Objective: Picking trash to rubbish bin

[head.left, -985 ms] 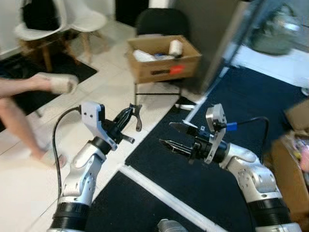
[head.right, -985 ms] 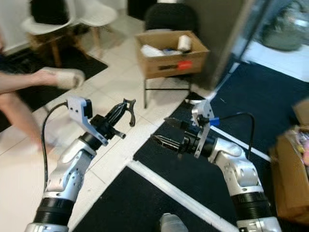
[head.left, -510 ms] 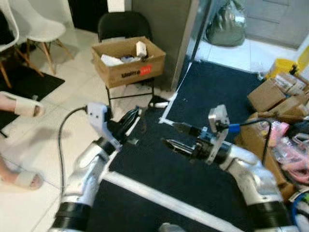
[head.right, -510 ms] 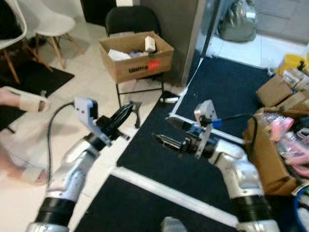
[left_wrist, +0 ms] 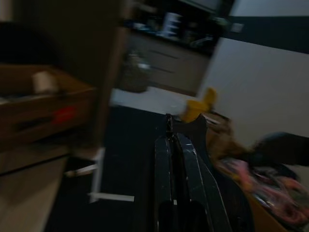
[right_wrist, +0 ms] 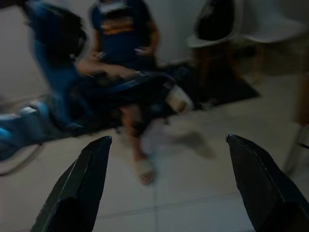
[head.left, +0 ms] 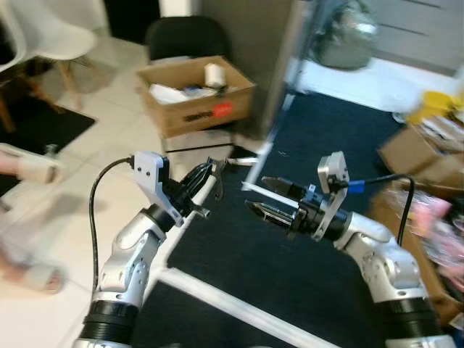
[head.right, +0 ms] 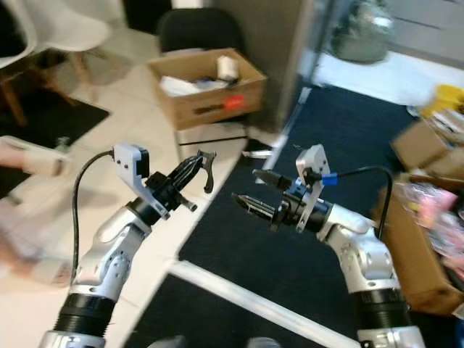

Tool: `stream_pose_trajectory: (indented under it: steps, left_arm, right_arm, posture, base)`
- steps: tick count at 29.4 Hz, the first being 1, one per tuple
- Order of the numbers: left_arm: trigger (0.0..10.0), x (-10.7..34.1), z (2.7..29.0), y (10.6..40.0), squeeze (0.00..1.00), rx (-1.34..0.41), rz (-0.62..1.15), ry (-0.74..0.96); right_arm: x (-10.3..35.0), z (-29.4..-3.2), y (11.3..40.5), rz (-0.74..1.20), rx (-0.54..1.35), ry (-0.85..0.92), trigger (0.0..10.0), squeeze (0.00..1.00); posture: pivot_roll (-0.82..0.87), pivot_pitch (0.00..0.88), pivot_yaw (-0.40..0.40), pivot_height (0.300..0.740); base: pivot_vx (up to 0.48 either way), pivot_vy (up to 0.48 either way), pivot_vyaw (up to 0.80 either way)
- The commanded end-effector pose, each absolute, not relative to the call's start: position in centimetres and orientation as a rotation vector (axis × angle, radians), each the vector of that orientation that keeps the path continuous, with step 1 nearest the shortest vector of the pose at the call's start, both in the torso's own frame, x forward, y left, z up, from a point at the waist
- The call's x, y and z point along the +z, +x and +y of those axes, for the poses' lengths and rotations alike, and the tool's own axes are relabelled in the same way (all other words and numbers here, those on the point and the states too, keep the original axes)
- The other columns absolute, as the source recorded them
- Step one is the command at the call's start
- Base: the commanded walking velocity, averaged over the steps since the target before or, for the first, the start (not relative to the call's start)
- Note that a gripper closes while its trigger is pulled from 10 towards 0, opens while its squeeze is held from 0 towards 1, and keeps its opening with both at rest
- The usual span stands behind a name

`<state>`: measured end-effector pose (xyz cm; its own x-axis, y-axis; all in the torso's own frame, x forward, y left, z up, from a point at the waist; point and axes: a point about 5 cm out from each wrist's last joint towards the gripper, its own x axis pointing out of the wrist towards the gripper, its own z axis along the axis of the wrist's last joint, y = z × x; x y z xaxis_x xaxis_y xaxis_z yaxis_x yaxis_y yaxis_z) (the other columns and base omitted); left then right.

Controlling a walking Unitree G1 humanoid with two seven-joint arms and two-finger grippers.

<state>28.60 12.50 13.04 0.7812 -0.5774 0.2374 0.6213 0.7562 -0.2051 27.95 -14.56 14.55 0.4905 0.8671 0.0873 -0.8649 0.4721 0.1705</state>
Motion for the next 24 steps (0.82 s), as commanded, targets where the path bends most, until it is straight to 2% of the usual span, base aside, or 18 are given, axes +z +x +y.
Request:
stream_pose_trajectory:
  steps: [1,24]
  left_arm:
    - [10.0,12.73,12.39,28.61,0.00,-0.666,-0.143,-0.275]
    - [10.0,12.74,12.40,28.53,0.00,-0.674,-0.142,-0.271]
  right_arm:
    - [14.71,-15.12,27.92,0.017,1.044,0.197,10.0,0.00]
    - [14.09,-15.30,27.85,0.047,1.044,0.192,10.0,0.00]
  posture:
    - [-0.06,0.000,-0.029,0.740]
    - [-0.06,0.000,-0.026,0.740]
  base:
    - [0.480,0.000,0.00]
    - [0.480,0.000,0.00]
